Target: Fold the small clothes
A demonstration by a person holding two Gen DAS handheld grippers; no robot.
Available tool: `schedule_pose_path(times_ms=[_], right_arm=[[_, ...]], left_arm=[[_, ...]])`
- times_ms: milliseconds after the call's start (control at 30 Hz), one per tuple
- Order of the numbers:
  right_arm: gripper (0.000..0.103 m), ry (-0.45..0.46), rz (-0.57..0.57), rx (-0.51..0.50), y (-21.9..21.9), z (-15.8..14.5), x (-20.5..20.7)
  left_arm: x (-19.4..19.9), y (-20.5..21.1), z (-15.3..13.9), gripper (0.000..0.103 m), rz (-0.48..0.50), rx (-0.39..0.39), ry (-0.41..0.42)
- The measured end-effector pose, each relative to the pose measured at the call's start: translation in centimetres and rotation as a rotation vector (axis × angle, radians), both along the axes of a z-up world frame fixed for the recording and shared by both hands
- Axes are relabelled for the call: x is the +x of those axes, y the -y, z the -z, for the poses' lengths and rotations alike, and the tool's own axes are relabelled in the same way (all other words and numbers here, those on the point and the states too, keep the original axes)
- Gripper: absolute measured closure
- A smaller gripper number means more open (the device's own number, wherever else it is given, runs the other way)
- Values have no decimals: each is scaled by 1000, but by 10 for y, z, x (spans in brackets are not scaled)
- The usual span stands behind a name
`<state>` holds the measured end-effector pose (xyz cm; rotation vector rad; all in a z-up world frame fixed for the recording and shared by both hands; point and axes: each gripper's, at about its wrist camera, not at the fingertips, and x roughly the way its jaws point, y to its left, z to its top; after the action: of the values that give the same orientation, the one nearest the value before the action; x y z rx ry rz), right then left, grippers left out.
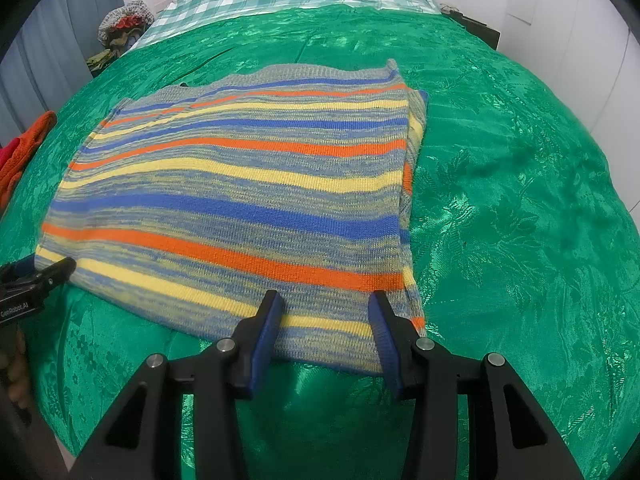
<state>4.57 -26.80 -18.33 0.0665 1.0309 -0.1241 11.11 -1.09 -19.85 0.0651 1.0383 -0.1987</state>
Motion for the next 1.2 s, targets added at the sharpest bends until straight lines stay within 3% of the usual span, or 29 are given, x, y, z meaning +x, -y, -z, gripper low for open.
schedule_pose_path(times_ms=[933,1067,1167,1200], right_arm=[[57,2,0,0,-1,0,1],[55,-34,-15,21,1,-8,-1],[51,-54,-25,68,8,-21,-7],[45,-52,-24,84,12,-26,-8]], left_arm=[[2,0,-1,0,-3,1,-1],[-6,2,-16,2,3,25,-2],[-22,19,-37,2,59,46,69],[-27,30,-44,2,101,52,94]])
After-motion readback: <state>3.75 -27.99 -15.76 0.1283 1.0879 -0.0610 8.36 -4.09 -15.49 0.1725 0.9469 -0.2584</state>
